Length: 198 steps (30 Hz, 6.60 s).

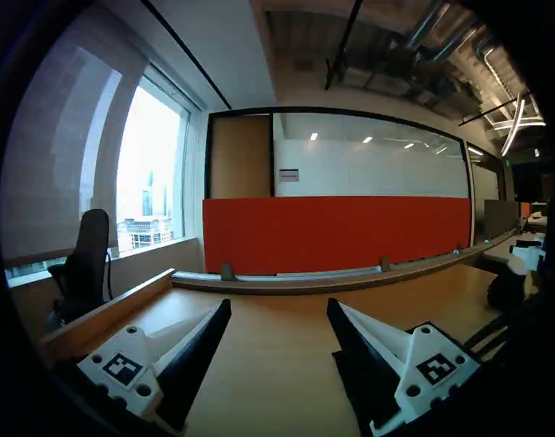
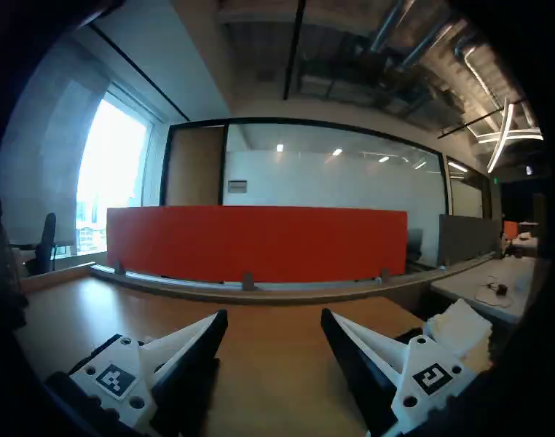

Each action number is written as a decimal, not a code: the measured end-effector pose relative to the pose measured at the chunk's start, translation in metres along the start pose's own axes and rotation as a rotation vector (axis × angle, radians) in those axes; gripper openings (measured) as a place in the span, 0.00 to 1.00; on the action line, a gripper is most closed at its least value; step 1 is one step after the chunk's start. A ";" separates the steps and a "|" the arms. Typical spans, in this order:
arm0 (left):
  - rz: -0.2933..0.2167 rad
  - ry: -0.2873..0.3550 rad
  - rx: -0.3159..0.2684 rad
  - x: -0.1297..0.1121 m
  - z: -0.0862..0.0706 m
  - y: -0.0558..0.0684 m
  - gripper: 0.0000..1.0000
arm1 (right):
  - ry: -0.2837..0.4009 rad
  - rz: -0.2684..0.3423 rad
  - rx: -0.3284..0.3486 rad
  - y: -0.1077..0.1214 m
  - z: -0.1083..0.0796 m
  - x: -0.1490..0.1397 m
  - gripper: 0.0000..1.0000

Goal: Fold towel

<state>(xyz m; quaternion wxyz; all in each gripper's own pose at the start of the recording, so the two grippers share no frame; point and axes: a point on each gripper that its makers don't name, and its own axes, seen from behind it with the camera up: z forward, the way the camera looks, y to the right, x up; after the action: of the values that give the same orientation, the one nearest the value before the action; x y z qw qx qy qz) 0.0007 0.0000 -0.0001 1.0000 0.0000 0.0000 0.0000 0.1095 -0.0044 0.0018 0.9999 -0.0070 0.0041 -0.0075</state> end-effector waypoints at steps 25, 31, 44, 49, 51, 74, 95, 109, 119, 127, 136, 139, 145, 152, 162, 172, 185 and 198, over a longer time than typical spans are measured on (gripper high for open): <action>0.011 -0.075 -0.042 0.065 -0.016 0.008 0.98 | -0.038 0.004 0.015 -0.011 -0.018 0.097 0.99; 0.031 -0.104 -0.048 0.065 -0.019 0.005 0.98 | -0.058 0.002 0.018 -0.010 -0.017 0.101 0.99; 0.067 -0.184 -0.153 0.049 -0.020 0.025 0.98 | -0.164 -0.082 0.152 -0.040 -0.017 0.078 1.00; 0.092 -0.232 -0.237 0.036 -0.022 0.043 0.98 | -0.225 -0.123 0.245 -0.056 -0.022 0.065 1.00; 0.096 -0.249 -0.268 0.031 -0.024 0.050 0.98 | -0.247 -0.143 0.283 -0.063 -0.024 0.060 1.00; 0.146 -0.391 -0.467 -0.051 -0.033 0.098 0.98 | -0.448 -0.229 0.485 -0.086 -0.042 -0.030 1.00; 0.230 -0.611 -0.597 -0.163 -0.068 0.135 0.98 | -0.645 -0.295 0.568 -0.099 -0.066 -0.145 1.00; 0.256 -0.725 -0.635 -0.214 -0.082 0.140 0.98 | -0.762 -0.334 0.628 -0.104 -0.095 -0.201 1.00; 0.251 -0.791 -0.629 -0.237 -0.091 0.138 0.97 | -0.817 -0.364 0.657 -0.100 -0.108 -0.222 0.99; 0.249 -0.832 -0.629 -0.246 -0.095 0.137 0.98 | -0.842 -0.370 0.676 -0.100 -0.113 -0.230 0.99; 0.268 -0.886 -0.628 -0.259 -0.102 0.135 0.98 | -0.865 -0.367 0.693 -0.100 -0.118 -0.235 0.97; 0.282 -0.889 -0.629 -0.260 -0.102 0.135 0.98 | -0.875 -0.368 0.699 -0.100 -0.120 -0.238 0.96; 0.304 -0.896 -0.630 -0.261 -0.102 0.135 0.96 | -0.895 -0.354 0.718 -0.103 -0.124 -0.241 0.85; 0.303 -0.900 -0.616 -0.262 -0.101 0.134 0.87 | -0.911 -0.329 0.709 -0.101 -0.124 -0.242 0.66; 0.310 -0.909 -0.617 -0.262 -0.103 0.137 0.76 | -0.912 -0.341 0.720 -0.101 -0.124 -0.241 0.46; 0.318 -0.914 -0.626 -0.263 -0.105 0.139 0.71 | -0.916 -0.349 0.738 -0.103 -0.124 -0.242 0.38; 0.315 -0.922 -0.620 -0.262 -0.106 0.144 0.20 | -0.926 -0.341 0.740 -0.105 -0.128 -0.240 0.18; 0.294 -0.937 -0.605 -0.257 -0.105 0.144 0.13 | -0.887 -0.296 0.720 -0.109 -0.124 -0.221 0.17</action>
<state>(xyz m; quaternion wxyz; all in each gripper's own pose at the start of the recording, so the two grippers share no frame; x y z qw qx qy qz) -0.2561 0.1439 -0.1051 0.8382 -0.2861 -0.4430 0.1391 -0.1138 -0.1113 -0.1184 0.8338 0.3301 -0.4184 -0.1443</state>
